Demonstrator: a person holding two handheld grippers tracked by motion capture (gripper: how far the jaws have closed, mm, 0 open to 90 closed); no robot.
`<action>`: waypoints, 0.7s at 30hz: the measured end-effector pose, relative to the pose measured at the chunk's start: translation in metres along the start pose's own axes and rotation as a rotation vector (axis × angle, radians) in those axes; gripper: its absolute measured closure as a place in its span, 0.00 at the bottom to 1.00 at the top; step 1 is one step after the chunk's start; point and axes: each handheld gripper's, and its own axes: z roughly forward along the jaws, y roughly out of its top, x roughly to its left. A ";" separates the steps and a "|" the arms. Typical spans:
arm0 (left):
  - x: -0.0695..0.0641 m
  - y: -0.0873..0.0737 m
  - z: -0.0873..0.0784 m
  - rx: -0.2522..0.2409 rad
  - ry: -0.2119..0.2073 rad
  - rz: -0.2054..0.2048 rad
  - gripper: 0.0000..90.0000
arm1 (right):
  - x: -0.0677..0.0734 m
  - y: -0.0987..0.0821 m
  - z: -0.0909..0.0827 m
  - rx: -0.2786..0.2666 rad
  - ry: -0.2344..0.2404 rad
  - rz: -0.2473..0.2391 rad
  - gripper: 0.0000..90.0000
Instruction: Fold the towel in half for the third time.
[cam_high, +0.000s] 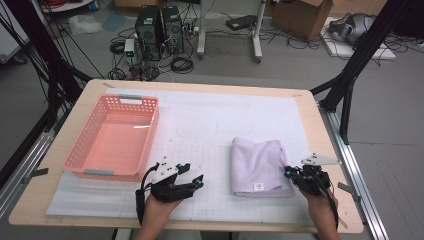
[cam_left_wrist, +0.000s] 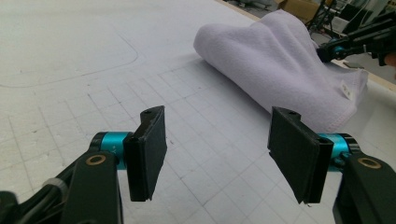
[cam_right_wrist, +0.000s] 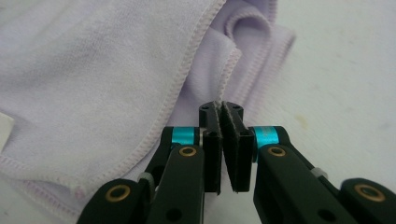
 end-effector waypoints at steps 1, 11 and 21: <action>0.000 0.000 0.000 -0.002 -0.001 -0.002 0.42 | -0.001 0.000 -0.002 -0.009 0.009 0.011 0.86; 0.000 0.000 0.001 -0.005 -0.003 -0.002 0.42 | -0.016 0.029 0.021 -0.071 0.074 0.094 0.74; 0.001 0.000 -0.001 -0.007 0.001 -0.006 0.42 | -0.024 0.019 0.023 -0.008 0.007 0.086 0.94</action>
